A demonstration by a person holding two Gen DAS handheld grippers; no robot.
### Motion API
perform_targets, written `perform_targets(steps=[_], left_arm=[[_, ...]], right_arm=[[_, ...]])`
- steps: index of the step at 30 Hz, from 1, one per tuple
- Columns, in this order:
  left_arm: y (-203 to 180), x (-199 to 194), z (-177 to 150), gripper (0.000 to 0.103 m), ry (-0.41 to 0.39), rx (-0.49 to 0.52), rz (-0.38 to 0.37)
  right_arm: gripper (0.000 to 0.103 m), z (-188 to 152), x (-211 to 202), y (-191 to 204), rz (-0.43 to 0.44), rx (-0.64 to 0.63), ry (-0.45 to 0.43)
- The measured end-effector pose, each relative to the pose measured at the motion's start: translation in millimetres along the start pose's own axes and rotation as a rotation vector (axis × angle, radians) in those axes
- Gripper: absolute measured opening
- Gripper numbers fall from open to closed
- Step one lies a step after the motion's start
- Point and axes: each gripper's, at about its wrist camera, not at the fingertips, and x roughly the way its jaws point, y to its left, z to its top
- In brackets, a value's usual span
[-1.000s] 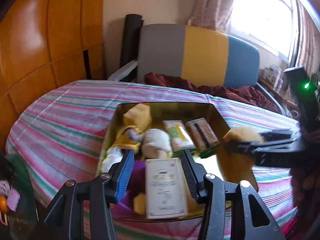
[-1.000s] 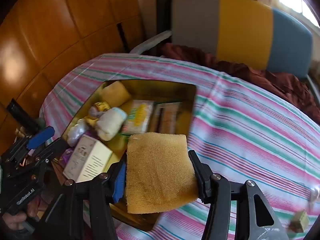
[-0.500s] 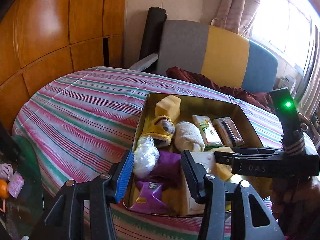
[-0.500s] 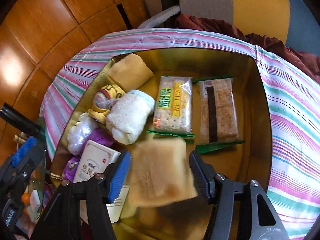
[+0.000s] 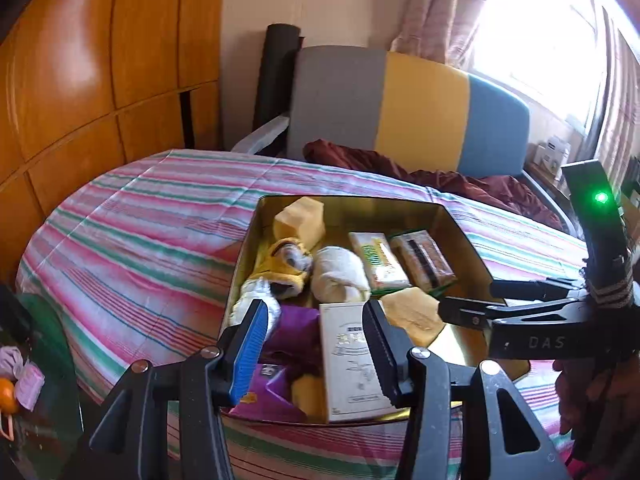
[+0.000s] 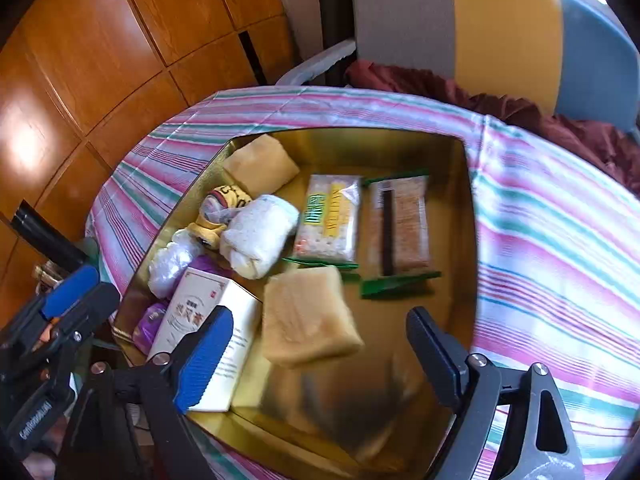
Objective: Organize objects
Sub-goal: 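Carry the yellow sponge into the gold tray and open the right tool, then move both tools from the gold tray back toward the remaining items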
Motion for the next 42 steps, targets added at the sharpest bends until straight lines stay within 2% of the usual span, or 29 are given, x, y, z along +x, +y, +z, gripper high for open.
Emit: perform_targets(steps=[11,19,24,30,33,38,40,42], left_arm=[[-35,-4,-1,0.049,0.003,0.093,-0.063],[-72,-2,-4,0.050,0.017,0.182,-0.139],[-100,-1,-7,0.050,0.031,0.238,-0.201],[-137,4,-14,0.050,0.064,0.315,-0.265],[-152,4,-17,0.050,0.072,0.341,-0.286],[-177,6,-19,0.050,0.092,0.379,-0.320],[-185,6,-20,0.050,0.096,0.395,-0.328],[-190,8,-21,0.050,0.103,0.405,-0.336]], right_arm=[[0.092,-21,-45,-48,-0.070,0.058,-0.044],[0.092,-39,-88,-123,-0.189,0.179,-0.079],[0.093,-61,-127,-201,-0.281,0.366,-0.103],[0.096,-106,-174,-315,-0.385,0.748,-0.128],[0.096,-128,-180,-355,-0.373,0.906,-0.126],[0.097,-147,-171,-386,-0.397,1.039,-0.093],[0.097,-151,-161,-389,-0.344,1.071,-0.079],[0.097,-147,-148,-384,-0.230,1.048,-0.066]])
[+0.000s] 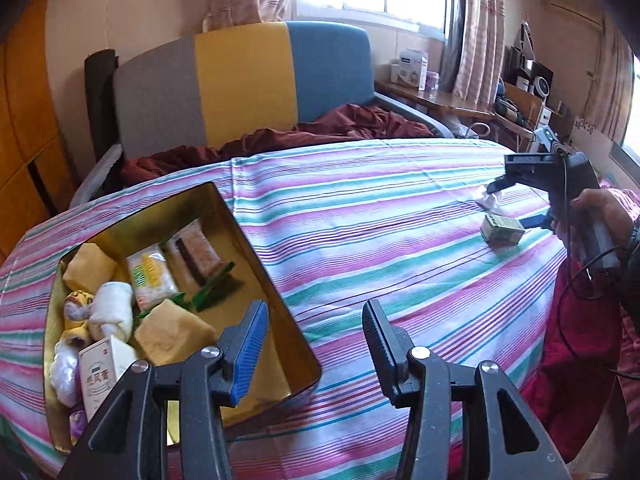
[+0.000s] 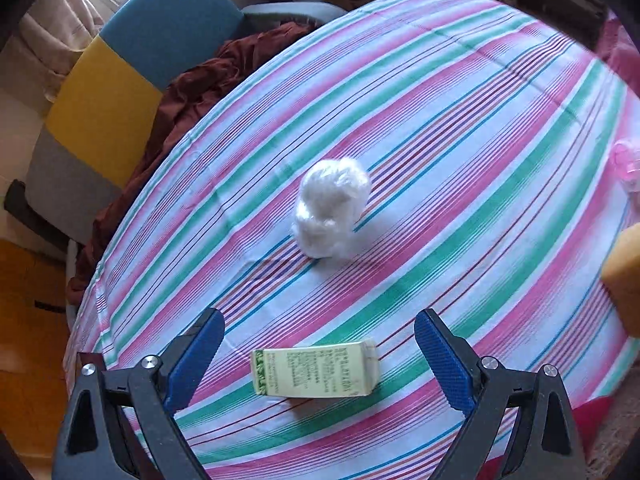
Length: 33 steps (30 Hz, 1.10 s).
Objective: Organize objects
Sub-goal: 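Move both tools from the gold tray back toward the remaining items, then grasp the green-white medicine box with the left tool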
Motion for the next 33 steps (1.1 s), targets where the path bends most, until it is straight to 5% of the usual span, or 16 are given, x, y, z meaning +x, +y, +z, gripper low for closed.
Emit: perform_targets(steps=[3,5,9,18,23,33], left_arm=[[-7,7,4,0.050,0.013,0.014,-0.011],[-11,12,7,0.050,0.024,0.019,-0.023],[-18,22,16,0.050,0.051,-0.001,-0.067],[-57,59,37,0.050,0.128,-0.030,-0.192],[-97,85,45,0.080,0.135,0.067,-0.239],[-149,145,78,0.090,0.152,0.179,-0.281]], right_arm=[[0.097,-11,12,25,0.223,-0.087,0.119],[0.097,-19,13,43,0.270,-0.155,0.155],[0.097,-16,4,56,0.238,-0.191,0.107],[0.098,27,-35,29,-0.042,-0.109,-0.313],[0.099,36,-33,2,-0.001,0.053,-0.299],[0.099,37,-16,-2,0.058,0.094,-0.233]])
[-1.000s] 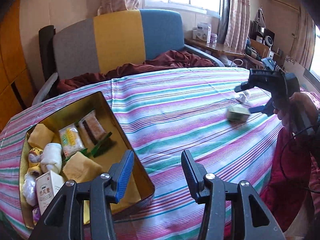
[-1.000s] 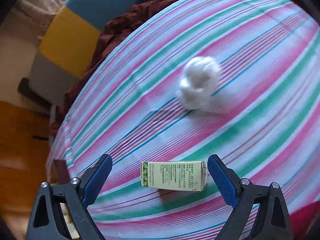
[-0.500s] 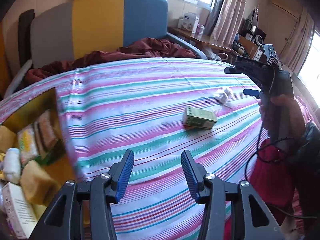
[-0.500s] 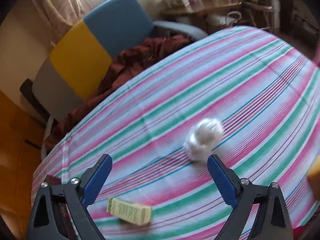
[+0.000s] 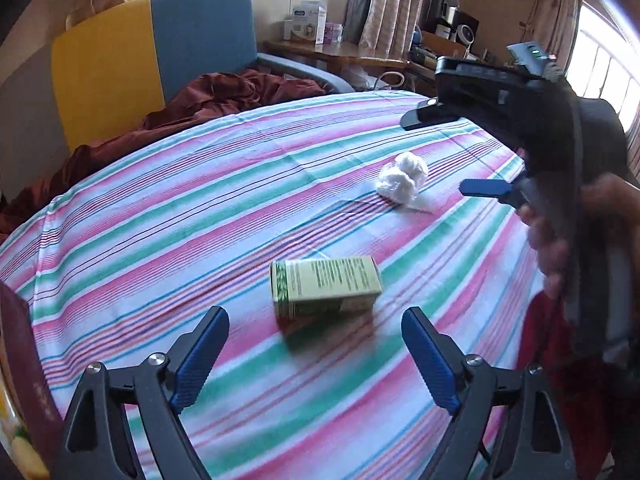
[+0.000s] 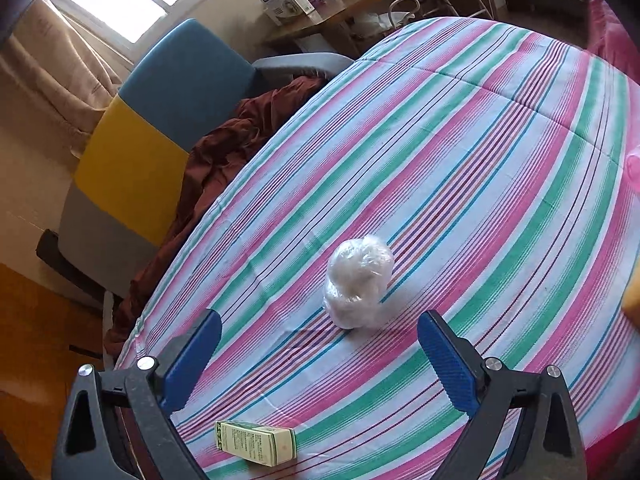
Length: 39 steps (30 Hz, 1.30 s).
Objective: Organize objects
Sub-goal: 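Grasp the green-white medicine box with the left tool, then grasp the plastic-wrapped white ball with the right tool while the left tool holds the box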
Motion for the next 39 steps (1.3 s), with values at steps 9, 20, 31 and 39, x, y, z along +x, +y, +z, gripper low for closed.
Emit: perform_targets(steps=[9,20,31,39], left_arm=[[-7,44,13,0.101,0.045,0.014,0.029],[9,7,-42,0.074,-0.044,-0.056,0.037],[17,-7,-69,0.074,-0.113,-0.054,0.041],[20,-2,-71,0.076,-0.122,-0.073,0.009]], right_arm=[[0.100,-1,3,-1,0.004,-0.021,0.024],[0.100,6,-1,-14,-0.085,0.018,-0.029],[0.096,3,3,-4,-0.180,-0.075,-0.044],[0.070,3,18,-13,-0.164,-0.019,0.056]])
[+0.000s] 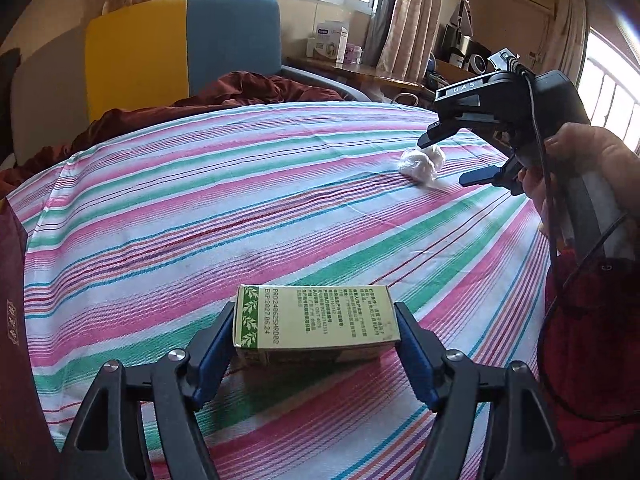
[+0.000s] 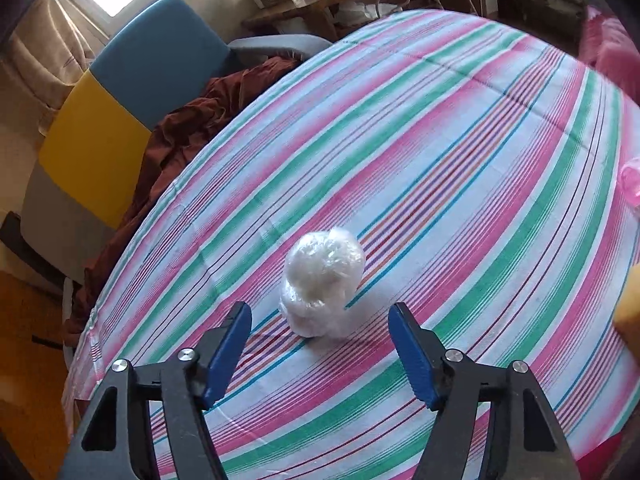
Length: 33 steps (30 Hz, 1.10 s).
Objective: Organize objects
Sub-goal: 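Grasp the plastic-wrapped white ball with the right tool while the left tool holds the box, then carry the green-white medicine box into the gold tray and open the left tool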
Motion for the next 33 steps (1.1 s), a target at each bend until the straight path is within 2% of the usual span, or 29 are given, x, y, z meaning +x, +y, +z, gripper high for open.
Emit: perform_targets(steps=[5,12,13,14,16,19,23,26,29,33], left_arm=[[0,1,0,0.076,0.001,-0.001,-0.001],[-3,3,-1,0.074,0.010,0.014,0.027],[-5,3,-2,0.074,0.012,0.019,0.036],[-6,3,-2,0.074,0.014,0.024,0.044],[-7,3,-4,0.074,0.016,0.030,0.053],[-6,2,-5,0.073,0.014,0.029,0.052],[-3,-2,-5,0.073,0.009,0.009,0.036],[-3,-4,-7,0.073,0.008,0.003,0.041],[0,-8,-9,0.073,0.005,-0.018,0.042],[-3,-15,-14,0.073,0.016,-0.012,0.073]], right_arm=[[0.074,9,5,-1,0.045,0.070,0.021],[0.070,20,30,10,0.003,0.001,-0.012],[0.060,21,31,13,-0.013,-0.024,-0.020],[0.028,21,32,17,-0.031,-0.064,-0.018],[0.029,15,33,30,-0.026,-0.139,0.004],[0.029,-4,29,65,0.011,-0.333,0.018],[0.029,-30,25,102,0.107,-0.529,0.044],[0.029,-44,28,112,0.161,-0.606,0.102],[0.029,-57,35,120,0.145,-0.675,0.138],[0.029,-58,44,119,0.111,-0.698,0.150]])
